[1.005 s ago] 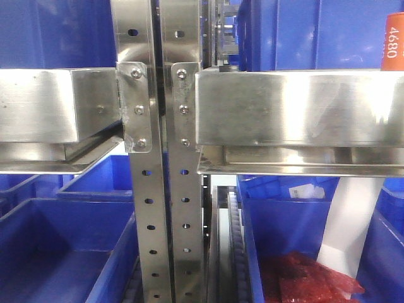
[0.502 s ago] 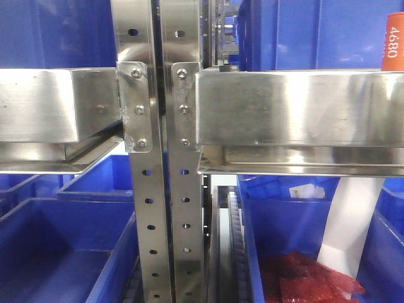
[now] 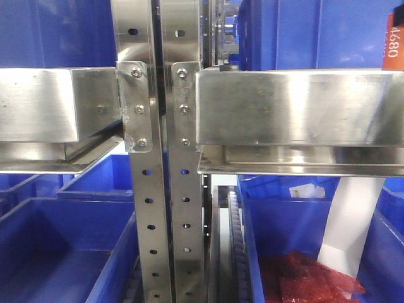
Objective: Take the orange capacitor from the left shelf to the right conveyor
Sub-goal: 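Close the right gripper around the orange cylinder and lift it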
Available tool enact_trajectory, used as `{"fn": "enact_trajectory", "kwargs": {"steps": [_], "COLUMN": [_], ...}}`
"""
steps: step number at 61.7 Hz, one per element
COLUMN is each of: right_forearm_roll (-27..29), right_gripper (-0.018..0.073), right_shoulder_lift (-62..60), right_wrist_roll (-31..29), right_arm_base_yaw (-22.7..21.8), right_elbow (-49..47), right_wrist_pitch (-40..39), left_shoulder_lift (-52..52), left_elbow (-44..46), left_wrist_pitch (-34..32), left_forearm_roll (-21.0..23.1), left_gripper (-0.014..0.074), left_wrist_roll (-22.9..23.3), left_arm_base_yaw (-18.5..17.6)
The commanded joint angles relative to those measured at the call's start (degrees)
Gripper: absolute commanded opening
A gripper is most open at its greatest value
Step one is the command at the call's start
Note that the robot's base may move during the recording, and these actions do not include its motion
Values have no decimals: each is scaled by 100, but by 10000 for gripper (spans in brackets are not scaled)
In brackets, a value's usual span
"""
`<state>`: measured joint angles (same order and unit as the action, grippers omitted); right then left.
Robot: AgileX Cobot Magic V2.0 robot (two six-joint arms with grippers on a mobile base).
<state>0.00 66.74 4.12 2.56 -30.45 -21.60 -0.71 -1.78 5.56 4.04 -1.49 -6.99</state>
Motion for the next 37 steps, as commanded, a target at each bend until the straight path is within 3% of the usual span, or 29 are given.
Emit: {"fn": "enact_trajectory", "kwargs": {"steps": [1, 28, 37], "right_forearm_roll": [0, -164, -192], "right_gripper": [626, 622, 497], "right_shoulder_lift": [183, 1079, 1099], "right_wrist_roll": [-3, 295, 295], "right_arm_base_yaw": [0, 0, 0], "right_elbow": [-344, -723, -723], "right_wrist_pitch": [-732, -873, -992], "left_shoulder_lift": [-72, -72, -72], "left_elbow": [14, 14, 14], "left_wrist_pitch": [-509, -509, -509], "left_forearm_roll": [20, 20, 20], "left_gripper": [-127, -127, -127], "left_wrist_roll": [9, 9, 9], "left_arm_base_yaw": [9, 9, 9]}}
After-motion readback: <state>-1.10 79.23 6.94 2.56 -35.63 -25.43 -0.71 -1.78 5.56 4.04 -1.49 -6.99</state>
